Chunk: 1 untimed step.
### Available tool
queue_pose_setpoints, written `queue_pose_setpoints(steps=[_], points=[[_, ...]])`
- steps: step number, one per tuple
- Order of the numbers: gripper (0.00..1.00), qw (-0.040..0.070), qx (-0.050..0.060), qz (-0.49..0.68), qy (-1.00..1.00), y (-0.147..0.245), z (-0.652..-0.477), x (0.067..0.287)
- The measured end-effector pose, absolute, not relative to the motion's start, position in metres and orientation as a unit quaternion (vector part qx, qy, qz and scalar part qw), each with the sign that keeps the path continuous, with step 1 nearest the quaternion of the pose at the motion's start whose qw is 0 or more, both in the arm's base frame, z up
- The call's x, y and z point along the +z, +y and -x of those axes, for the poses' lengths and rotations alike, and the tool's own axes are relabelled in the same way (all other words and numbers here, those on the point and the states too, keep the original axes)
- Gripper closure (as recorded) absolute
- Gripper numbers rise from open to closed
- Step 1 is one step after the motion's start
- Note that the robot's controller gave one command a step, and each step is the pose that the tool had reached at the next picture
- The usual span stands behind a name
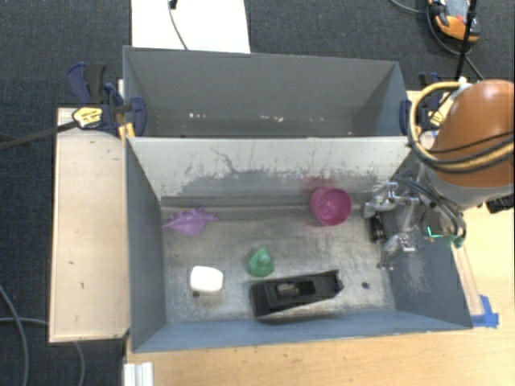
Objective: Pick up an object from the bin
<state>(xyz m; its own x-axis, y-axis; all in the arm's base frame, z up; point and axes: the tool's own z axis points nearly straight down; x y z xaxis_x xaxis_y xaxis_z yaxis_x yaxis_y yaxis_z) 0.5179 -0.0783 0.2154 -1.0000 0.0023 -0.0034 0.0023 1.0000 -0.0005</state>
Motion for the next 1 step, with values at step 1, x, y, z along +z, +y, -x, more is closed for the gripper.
queue_pose_setpoints(steps=[1], points=[[0.00, 0.005, 0.000, -0.003, 1.000, -0.0395, -0.5242, 0.1633]])
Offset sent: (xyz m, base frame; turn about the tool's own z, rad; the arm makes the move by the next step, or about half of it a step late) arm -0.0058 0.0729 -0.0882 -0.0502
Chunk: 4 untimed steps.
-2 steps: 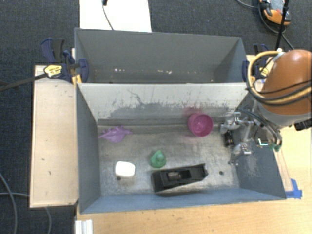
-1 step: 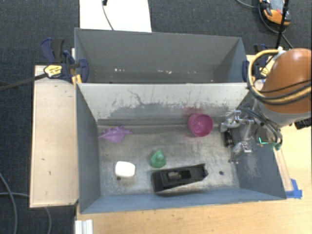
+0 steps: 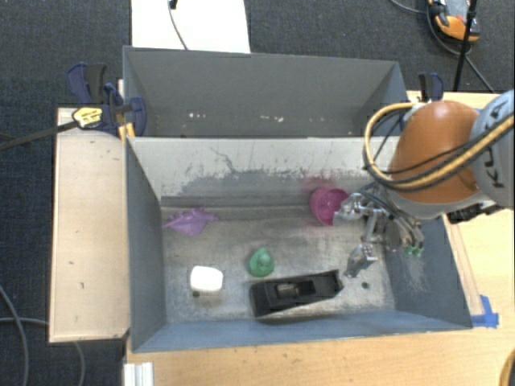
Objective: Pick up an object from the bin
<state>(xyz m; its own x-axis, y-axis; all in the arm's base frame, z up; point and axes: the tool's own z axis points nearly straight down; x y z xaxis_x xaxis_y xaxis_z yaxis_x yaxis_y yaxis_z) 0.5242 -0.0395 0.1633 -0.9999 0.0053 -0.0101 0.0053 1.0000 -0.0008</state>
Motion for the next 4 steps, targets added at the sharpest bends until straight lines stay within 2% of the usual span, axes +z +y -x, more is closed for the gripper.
queue_pose_setpoints(steps=[1, 2, 3, 4], points=[[0.00, 0.000, 0.000, 0.026, 1.000, -0.004, -0.512, 0.126], [0.00, 0.003, -0.002, 0.008, 1.000, 0.022, -0.497, 0.097], [1.00, -0.001, -0.003, 0.122, 0.993, 0.036, -0.487, 0.073], [1.00, -0.001, -0.003, 0.122, 0.993, 0.036, -0.487, 0.073]])
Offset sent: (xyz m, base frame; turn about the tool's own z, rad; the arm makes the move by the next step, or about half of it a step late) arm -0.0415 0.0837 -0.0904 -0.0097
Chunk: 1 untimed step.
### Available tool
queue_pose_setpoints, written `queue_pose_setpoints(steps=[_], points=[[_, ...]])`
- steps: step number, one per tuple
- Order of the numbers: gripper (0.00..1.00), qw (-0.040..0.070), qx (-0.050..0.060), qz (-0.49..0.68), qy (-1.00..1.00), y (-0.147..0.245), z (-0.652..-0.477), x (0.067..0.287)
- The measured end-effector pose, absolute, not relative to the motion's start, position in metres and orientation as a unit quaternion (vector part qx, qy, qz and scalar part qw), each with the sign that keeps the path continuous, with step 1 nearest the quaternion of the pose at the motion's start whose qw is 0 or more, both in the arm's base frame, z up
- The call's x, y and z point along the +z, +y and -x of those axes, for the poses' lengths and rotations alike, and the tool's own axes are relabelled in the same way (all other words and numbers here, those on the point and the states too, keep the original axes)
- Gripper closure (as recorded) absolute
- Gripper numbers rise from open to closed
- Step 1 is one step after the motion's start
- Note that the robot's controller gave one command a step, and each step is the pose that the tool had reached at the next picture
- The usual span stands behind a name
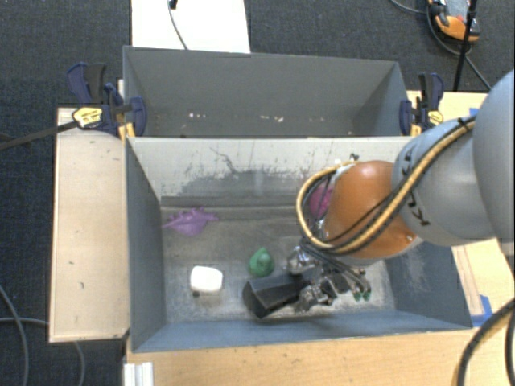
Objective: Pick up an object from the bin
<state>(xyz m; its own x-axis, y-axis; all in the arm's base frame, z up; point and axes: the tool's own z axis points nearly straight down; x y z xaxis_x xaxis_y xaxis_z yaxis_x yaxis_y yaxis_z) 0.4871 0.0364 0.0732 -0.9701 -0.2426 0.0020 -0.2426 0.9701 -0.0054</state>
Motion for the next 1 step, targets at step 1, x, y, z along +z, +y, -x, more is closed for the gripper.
queue_pose_setpoints(steps=[1], points=[[1.00, -0.001, 0.000, -0.102, -0.995, 0.0559, -0.4977, 0.2385]])
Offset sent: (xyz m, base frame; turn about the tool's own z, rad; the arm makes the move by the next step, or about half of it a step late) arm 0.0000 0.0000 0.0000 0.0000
